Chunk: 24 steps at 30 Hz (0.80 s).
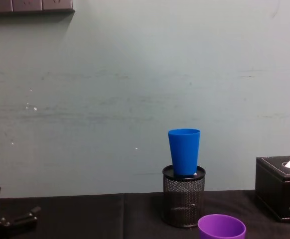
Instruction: Pick up one cup with a gripper and tap it against the other cup.
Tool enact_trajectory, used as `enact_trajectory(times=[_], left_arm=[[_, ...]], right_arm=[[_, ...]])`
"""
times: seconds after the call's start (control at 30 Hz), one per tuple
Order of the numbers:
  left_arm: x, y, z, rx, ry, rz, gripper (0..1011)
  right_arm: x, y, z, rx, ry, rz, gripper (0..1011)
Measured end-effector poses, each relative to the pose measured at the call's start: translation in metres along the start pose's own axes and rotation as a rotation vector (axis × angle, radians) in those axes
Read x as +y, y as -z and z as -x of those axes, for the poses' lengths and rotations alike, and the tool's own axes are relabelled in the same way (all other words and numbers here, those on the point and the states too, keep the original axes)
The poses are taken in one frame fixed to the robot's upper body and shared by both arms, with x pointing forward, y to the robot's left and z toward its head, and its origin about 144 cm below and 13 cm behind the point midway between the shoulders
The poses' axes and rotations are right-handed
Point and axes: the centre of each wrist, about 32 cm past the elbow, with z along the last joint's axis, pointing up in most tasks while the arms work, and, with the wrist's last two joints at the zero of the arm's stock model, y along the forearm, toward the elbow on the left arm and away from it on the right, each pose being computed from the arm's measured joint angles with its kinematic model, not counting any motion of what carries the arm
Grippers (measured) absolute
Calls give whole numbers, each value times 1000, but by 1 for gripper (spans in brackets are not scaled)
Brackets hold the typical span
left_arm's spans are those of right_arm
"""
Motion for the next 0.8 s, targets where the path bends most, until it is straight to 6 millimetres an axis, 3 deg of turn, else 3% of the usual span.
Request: enact_trajectory(times=[0.6, 0.8], left_arm=[[0, 0, 0, 0, 0, 0, 1000], [0, 0, 0, 0, 0, 0, 1000]], right_arm=[[-1, -7, -3, 21, -8, -41, 1003], [-15, -11, -4, 70, -31, -72, 1003]])
